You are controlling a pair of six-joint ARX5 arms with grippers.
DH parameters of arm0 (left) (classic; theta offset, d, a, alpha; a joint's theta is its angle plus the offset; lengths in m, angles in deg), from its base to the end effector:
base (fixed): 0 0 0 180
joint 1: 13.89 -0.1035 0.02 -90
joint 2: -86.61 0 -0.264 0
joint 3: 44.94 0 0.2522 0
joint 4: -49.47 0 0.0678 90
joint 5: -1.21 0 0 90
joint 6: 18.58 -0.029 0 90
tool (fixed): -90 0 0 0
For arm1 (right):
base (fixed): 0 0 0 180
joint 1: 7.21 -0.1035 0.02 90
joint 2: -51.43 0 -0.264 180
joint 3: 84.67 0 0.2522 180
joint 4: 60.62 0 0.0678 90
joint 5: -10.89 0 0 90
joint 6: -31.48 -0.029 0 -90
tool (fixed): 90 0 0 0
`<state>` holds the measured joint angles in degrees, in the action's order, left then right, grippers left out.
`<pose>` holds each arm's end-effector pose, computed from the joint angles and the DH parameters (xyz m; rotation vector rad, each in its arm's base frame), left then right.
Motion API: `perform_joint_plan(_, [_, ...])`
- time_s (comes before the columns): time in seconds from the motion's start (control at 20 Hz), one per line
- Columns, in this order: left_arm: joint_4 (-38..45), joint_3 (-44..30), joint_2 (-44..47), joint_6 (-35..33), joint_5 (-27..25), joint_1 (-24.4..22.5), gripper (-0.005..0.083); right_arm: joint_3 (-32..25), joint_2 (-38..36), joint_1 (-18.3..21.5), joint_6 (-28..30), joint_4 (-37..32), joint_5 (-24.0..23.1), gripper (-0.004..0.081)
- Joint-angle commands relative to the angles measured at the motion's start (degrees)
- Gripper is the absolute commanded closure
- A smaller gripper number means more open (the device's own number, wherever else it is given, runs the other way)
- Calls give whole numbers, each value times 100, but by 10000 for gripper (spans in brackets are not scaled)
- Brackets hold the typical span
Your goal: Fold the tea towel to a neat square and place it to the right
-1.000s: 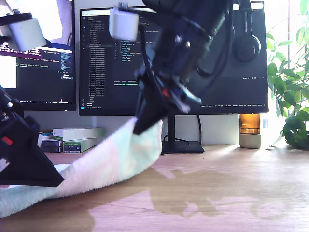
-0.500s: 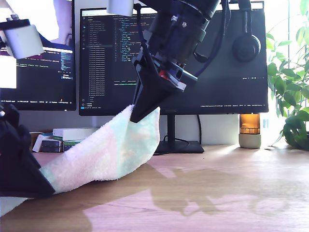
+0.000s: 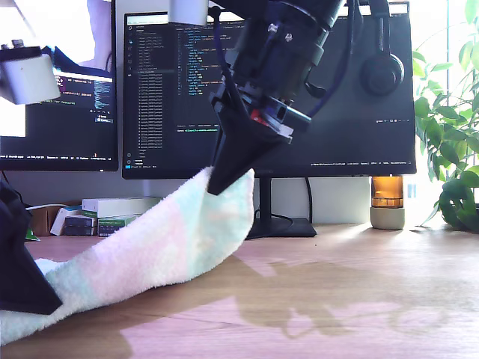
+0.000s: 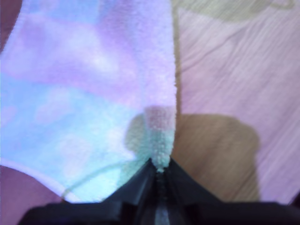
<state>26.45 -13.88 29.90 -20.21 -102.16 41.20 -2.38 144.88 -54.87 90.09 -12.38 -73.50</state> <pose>0.1004 -0.1322 0.1429 0.5141 0.7083 -0.6940 0.2219 0.2477 0.2350 -1.2455 0.4951 1.3173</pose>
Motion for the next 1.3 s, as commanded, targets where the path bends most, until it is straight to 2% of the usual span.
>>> perform_joint_plan(0.0, [-17, 223, 17, 35, 345, 22, 793, 33, 76, 57, -37, 192, 39, 783])
perform_joint_plan(0.15, [-542, 719, 17, 83, 1169, 22, 793, 33, 76, 225, -61, 713, 48, 783])
perform_joint_plan(0.35, [-1307, 1207, 15, 83, 1764, 20, 793, 33, 76, 479, -227, 1451, 205, 783])
perform_joint_plan(0.55, [-1609, 1209, 15, 350, 2505, 22, 793, 33, 76, 691, -225, 2258, 433, 783])
perform_joint_plan(0.85, [-1427, 1209, 15, 772, 4000, 212, 793, 33, 76, 997, -221, 3062, 647, 783])
perform_joint_plan(1.0, [-1425, 1209, 15, 826, 4070, 330, 793, 33, 76, 992, -164, 2883, 846, 782])
perform_joint_plan(1.25, [-1731, 1427, 15, 828, 3364, -31, 793, 33, 76, 979, -179, 2011, 721, 783])
